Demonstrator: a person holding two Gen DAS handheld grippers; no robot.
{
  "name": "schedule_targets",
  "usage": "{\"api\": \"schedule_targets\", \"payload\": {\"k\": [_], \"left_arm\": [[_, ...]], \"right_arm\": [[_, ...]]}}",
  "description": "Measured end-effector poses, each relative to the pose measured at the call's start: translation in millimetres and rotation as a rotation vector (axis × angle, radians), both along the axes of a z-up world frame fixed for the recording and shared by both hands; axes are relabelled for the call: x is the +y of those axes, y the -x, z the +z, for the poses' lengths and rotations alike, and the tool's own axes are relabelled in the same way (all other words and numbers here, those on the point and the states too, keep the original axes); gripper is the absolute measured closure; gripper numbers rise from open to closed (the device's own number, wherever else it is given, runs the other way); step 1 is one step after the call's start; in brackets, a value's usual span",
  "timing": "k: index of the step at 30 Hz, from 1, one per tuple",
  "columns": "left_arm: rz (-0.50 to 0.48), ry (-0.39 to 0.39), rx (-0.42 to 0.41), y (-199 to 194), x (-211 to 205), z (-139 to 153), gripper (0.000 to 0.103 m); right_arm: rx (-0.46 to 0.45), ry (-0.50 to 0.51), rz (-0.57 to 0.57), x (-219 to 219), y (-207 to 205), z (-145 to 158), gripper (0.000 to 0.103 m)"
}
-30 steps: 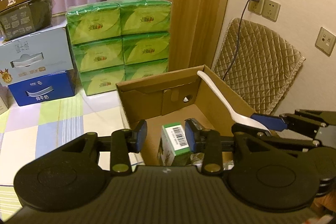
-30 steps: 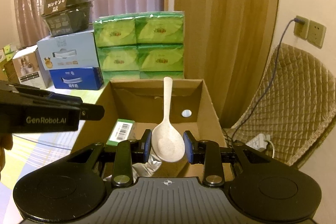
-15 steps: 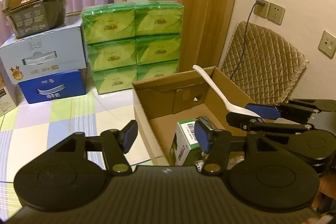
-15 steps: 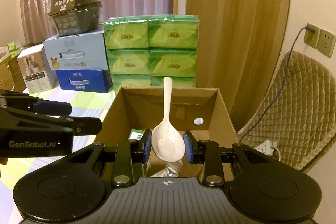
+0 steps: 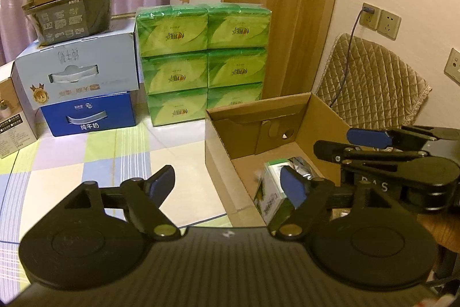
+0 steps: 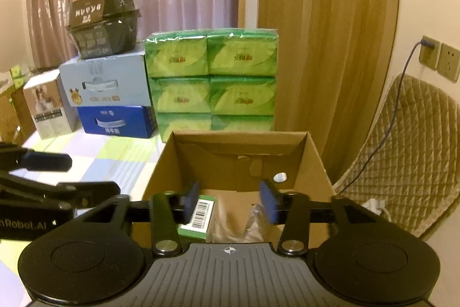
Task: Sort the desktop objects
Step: 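Lower the green box and spoon into the cardboard box, then open both tools to release the box and spoon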
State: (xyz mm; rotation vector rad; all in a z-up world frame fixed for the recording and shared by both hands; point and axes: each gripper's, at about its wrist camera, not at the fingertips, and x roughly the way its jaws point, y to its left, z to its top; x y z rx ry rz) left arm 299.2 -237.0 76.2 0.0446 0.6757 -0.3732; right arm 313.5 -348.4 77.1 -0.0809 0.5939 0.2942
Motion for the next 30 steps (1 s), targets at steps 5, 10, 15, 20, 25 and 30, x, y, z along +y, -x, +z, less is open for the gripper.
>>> {"api": "schedule_targets", "payload": {"k": [5, 10, 15, 20, 25, 30], "left_arm": [[0.005, -0.001, 0.005, 2.9, 1.3, -2.5, 0.017], [0.017, -0.011, -0.014, 9.8, 3.4, -0.2, 0.006], [0.025, -0.023, -0.043, 20.4, 1.5, 6.4, 0.001], [0.028, -0.040, -0.066, 34.0, -2.1, 13.3, 0.001], [0.046, -0.047, -0.057, 49.7, -4.0, 17.7, 0.001], [0.066, -0.054, -0.006, 64.6, -4.7, 19.0, 0.001]], "right_arm": [[0.011, 0.006, -0.010, -3.7, 2.2, -1.2, 0.052], [0.012, 0.024, -0.019, -10.7, 6.8, -1.1, 0.042], [0.014, 0.034, -0.027, -19.1, 16.8, 2.3, 0.024], [0.026, 0.033, -0.028, -27.8, 27.3, 11.8, 0.009], [0.042, 0.038, -0.042, -36.4, 39.5, 20.8, 0.002], [0.084, 0.033, -0.050, -46.6, 53.5, 25.2, 0.002]]}}
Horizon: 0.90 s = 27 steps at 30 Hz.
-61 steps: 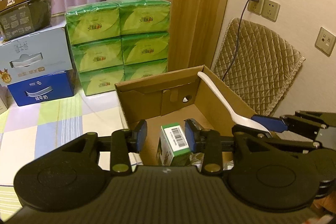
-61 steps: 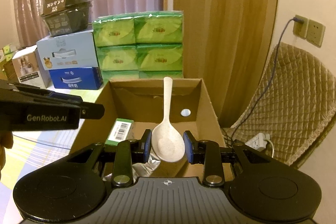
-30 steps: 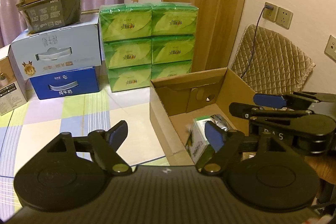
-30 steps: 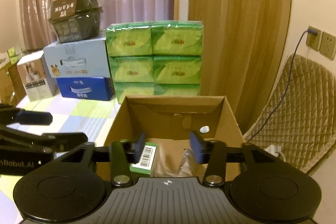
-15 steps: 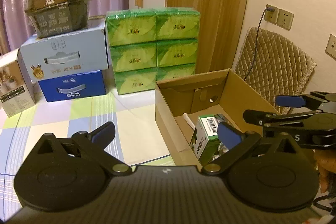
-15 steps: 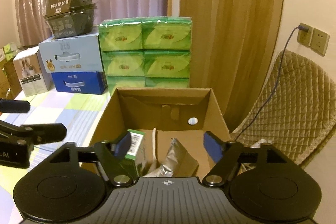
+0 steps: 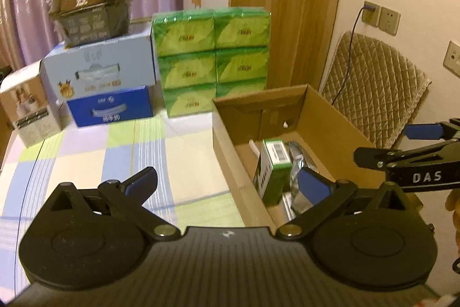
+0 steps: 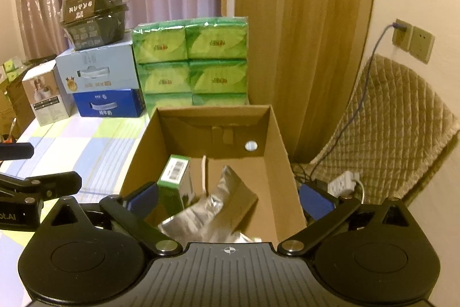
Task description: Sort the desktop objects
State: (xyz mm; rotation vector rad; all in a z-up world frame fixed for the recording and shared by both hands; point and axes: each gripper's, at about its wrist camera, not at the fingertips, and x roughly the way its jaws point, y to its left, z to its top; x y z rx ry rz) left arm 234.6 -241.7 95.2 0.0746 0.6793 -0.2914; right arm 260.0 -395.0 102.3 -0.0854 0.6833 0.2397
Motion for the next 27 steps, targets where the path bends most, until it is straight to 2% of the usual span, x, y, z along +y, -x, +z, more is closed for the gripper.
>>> {"api": "schedule_targets", "payload": {"k": [10, 16, 21, 27], "left_arm": [[0.024, 0.052, 0.042, 40.5, 0.8, 13.0, 0.001], [0.028, 0.039, 0.048, 69.3, -5.0, 20.2, 0.001], [0.026, 0.081, 0.074, 87.1, -3.4, 24.1, 0.001], [0.036, 0.065, 0.086, 109.7, -4.0, 27.6, 0.001]], "right_arm": [[0.044, -0.001, -0.013, -13.6, 39.0, 13.8, 0.002], [0.068, -0.012, -0.016, -17.5, 63.2, 23.2, 0.002], [0.066, -0.008, -0.016, -19.9, 86.0, 30.9, 0.002], [0.065, -0.005, -0.010, -20.9, 109.4, 38.4, 0.002]]}}
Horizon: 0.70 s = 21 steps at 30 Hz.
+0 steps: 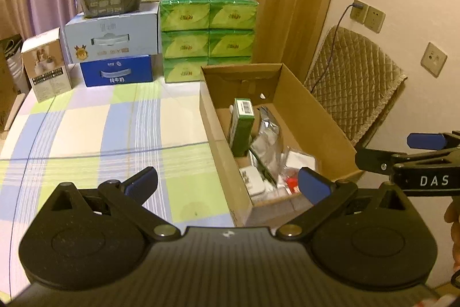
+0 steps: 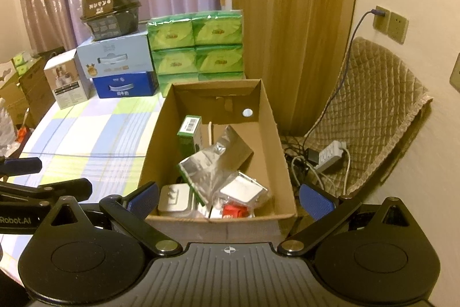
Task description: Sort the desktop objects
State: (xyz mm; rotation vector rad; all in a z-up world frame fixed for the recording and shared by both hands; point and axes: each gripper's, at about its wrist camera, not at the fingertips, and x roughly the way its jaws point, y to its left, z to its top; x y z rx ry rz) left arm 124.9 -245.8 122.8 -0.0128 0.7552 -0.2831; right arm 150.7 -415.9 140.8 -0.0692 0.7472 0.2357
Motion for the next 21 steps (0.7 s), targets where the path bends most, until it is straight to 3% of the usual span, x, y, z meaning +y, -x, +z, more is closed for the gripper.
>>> {"api": "schedule_targets", "payload": {"k": [21], "left_arm": [[-0.006, 0.032, 0.043, 55.5, 4.4, -2.0, 0.001]], "right_arm": [[0.008, -0.018, 0.001, -13.3, 73.6, 5.2, 0.002]]}}
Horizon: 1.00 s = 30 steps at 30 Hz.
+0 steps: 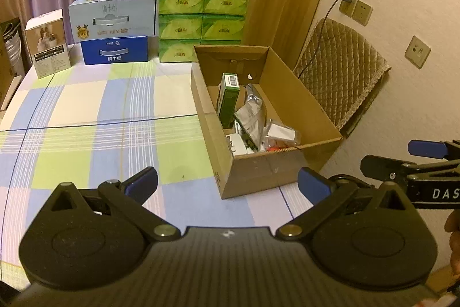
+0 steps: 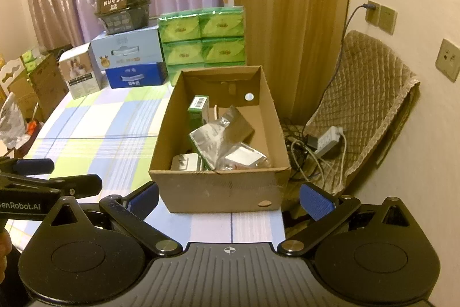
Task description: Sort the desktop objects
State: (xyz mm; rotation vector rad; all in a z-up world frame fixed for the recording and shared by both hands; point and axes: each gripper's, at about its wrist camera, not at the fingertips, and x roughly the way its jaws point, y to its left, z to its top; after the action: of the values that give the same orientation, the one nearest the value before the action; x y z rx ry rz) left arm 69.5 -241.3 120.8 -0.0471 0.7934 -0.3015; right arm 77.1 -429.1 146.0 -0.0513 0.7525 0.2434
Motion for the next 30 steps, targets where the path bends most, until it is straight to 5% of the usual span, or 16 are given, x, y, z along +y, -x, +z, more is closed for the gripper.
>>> {"api": "schedule_targets", "payload": {"k": [30], "left_arm": [[-0.029, -0.012, -0.014, 57.5, -0.9, 11.8, 0.001]], "right_arm": [[-0.029, -0.058, -0.052, -17.7, 79.1, 7.3, 0.002]]}}
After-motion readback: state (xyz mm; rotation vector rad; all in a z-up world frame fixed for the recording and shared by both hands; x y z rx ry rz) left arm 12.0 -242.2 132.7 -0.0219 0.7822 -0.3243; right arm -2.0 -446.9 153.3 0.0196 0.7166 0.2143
